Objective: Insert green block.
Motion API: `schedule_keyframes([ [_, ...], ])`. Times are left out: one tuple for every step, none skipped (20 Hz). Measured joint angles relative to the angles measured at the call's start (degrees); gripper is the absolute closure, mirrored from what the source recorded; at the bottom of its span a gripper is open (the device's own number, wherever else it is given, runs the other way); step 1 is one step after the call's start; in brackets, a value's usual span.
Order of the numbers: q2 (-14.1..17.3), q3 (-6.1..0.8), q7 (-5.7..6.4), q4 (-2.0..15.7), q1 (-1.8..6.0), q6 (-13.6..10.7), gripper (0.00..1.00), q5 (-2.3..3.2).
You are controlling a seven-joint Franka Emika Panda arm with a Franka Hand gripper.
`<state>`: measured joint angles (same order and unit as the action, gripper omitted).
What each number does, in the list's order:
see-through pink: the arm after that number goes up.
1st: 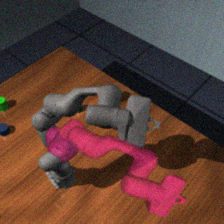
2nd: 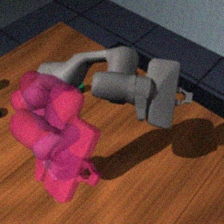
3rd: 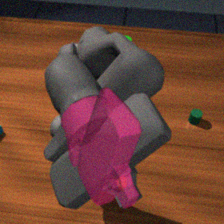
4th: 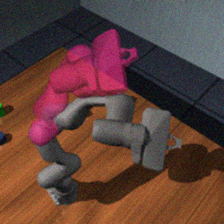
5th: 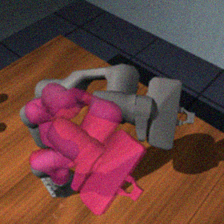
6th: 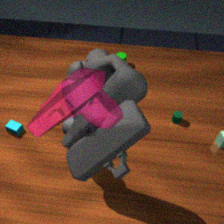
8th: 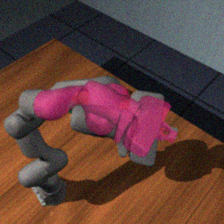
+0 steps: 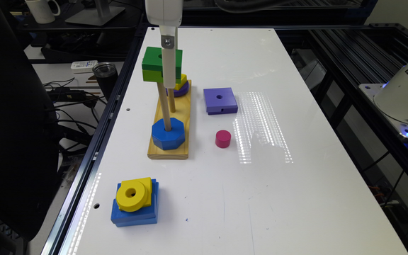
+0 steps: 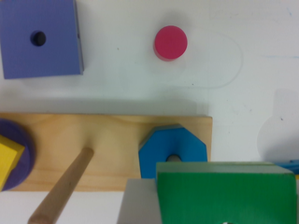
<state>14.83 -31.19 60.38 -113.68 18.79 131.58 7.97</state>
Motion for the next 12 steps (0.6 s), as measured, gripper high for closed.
schedule_keyframes([
  [0.14, 0.00, 0.01, 0.00, 0.00, 0.03, 1.00, 0.06],
  [0.29, 0.01, 0.01, 0.00, 0.00, 0.09, 1.00, 0.12],
  [0.45, 0.02, 0.02, 0.00, 0.00, 0.18, 1.00, 0.20],
  [0.62, 0.02, 0.03, 0.00, 0.00, 0.31, 1.00, 0.28],
  [0.80, 0.02, 0.03, 0.00, 0.00, 0.48, 1.00, 0.34],
  [0.88, 0.03, 0.03, 0.00, 0.00, 0.57, 1.00, 0.36],
  [0.92, 0.03, 0.03, 0.00, 0.00, 0.61, 1.00, 0.38],
  [0.92, 0.03, 0.03, 0.00, 0.00, 0.61, 1.00, 0.38],
  [0.92, 0.03, 0.03, 0.00, 0.00, 0.62, 1.00, 0.38],
  [0.92, 0.03, 0.03, 0.00, 0.00, 0.62, 1.00, 0.38],
  [0.92, 0.03, 0.03, 0.00, 0.00, 0.62, 1.00, 0.38],
  [0.92, 0.03, 0.03, 0.00, 0.00, 0.62, 1.00, 0.38],
])
